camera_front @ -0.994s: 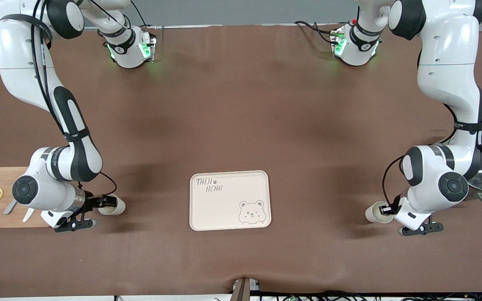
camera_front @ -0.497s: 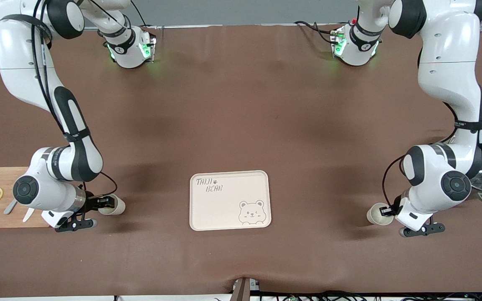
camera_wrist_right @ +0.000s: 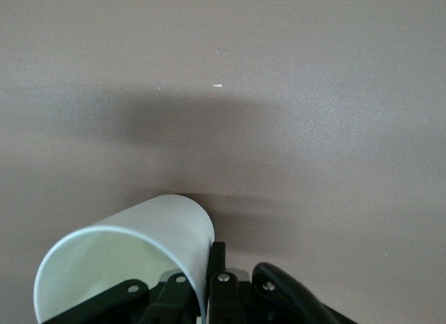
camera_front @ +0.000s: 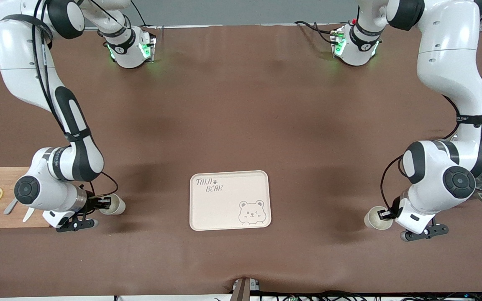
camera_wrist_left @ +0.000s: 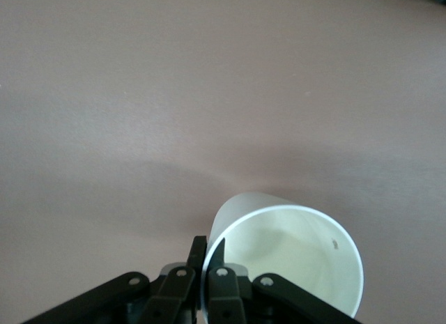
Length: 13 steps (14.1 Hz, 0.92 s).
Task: Place white IKEA cup upright on tray with both arms
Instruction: 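Carry the cup with the left gripper onto the tray while the right gripper follows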
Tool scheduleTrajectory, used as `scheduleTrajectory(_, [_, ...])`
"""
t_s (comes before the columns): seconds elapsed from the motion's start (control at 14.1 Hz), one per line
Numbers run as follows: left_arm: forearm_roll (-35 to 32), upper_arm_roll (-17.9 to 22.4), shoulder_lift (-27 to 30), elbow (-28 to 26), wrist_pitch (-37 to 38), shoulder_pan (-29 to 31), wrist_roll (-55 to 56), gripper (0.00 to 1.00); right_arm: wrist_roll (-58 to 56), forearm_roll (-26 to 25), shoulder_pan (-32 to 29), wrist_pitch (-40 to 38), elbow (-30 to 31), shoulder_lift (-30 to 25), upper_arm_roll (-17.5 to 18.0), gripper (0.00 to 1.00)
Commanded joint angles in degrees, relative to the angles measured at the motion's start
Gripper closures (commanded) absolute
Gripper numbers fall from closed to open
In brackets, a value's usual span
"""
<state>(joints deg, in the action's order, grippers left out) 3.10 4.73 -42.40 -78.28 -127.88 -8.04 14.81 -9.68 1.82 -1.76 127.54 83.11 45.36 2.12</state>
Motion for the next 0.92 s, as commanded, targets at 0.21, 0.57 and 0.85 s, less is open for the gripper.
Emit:
scheduleTrajectory(0.21, [0.77, 0.63, 2.06, 0.41, 3.34, -6.63, 11.71, 1.0, -0.16, 0.37, 0.0, 0.34, -0.32, 0.26, 0.16, 1.0])
scheduleTrajectory(0.57, [0.51, 1.33, 2.06, 1.29, 4.05, -12.52, 22.35, 1.0, 0.37, 0.55, 0.0, -0.09, -1.19, 0.17, 0.16, 1.0])
scheduleTrajectory(0.85, [0.95, 1.16, 1.27, 3.04, 3.96, -17.26, 33.15, 1.0, 0.54, 3.61, 0.44, -0.89, -2.6, -0.36, 1.04, 1.0])
